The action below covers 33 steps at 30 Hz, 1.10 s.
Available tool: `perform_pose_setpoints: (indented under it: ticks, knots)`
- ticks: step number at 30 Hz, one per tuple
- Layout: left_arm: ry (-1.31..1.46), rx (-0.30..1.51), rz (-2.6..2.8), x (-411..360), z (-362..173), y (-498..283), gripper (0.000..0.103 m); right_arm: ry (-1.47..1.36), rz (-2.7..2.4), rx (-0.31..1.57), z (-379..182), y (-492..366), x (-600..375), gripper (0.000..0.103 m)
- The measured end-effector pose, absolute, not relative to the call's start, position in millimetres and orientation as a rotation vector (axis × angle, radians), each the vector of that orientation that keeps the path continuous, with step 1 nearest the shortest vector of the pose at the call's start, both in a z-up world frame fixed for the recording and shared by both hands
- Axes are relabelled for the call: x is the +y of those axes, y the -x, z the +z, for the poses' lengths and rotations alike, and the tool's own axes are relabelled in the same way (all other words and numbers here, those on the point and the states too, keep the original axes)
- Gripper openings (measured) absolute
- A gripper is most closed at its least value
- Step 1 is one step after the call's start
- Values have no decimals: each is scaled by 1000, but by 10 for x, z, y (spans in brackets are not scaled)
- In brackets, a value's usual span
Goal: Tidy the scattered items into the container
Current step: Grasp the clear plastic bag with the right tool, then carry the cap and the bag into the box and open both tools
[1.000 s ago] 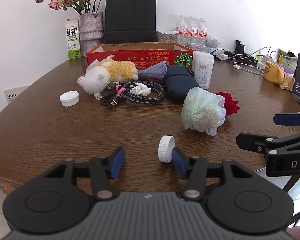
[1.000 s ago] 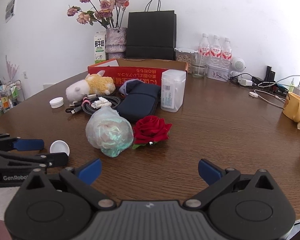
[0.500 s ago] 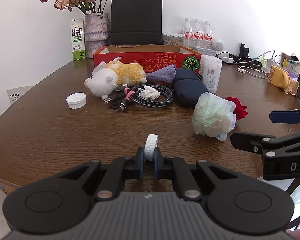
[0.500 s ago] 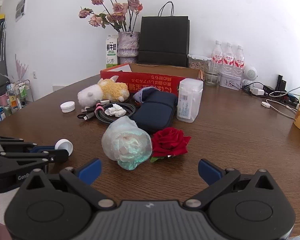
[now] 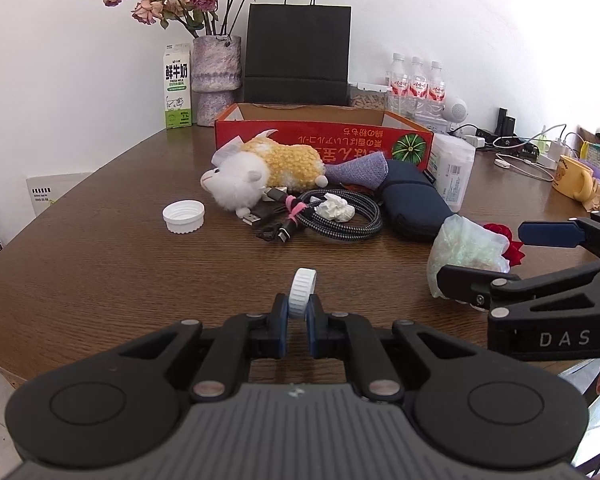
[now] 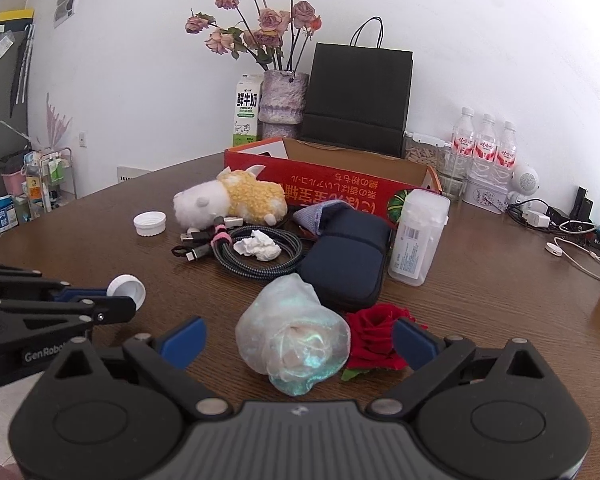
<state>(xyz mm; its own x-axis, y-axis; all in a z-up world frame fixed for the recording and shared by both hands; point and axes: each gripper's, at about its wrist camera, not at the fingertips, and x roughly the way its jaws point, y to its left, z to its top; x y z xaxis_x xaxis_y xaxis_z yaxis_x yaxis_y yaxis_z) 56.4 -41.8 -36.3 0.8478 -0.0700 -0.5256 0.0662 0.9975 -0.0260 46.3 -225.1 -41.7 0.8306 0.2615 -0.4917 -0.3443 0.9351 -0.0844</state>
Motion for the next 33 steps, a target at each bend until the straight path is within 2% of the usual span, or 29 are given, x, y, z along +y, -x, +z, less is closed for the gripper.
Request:
perform_pose_setpoints:
  ticks: [4,6,7,9,11,15,33]
  knots:
    - [13,549,-66,-360,-344,-599,10,185,336,478,-412,-542,-2151,90]
    - [17,547,-64,-336,-338,-605,10,190,345,472,-430,-579,-2111,79]
    - [18,546,-63,-323,-336,-612,10,194,345,479,-444,-603,-2095,77]
    - [20,546,-63,-305,-335,-624,10,202,345,493,-476,-638,-2073,67]
    - [18,548,-63,-291,-336,-640,10,201,361,504,-491,-653,-2075,43]
    - [18,543,-67,-278,-320,-672,10,191,374,484,-453,-640,-2100,36]
    - [23,451,-96,-257,149,-1057,10,149,347,386,19,-939,-2161,35]
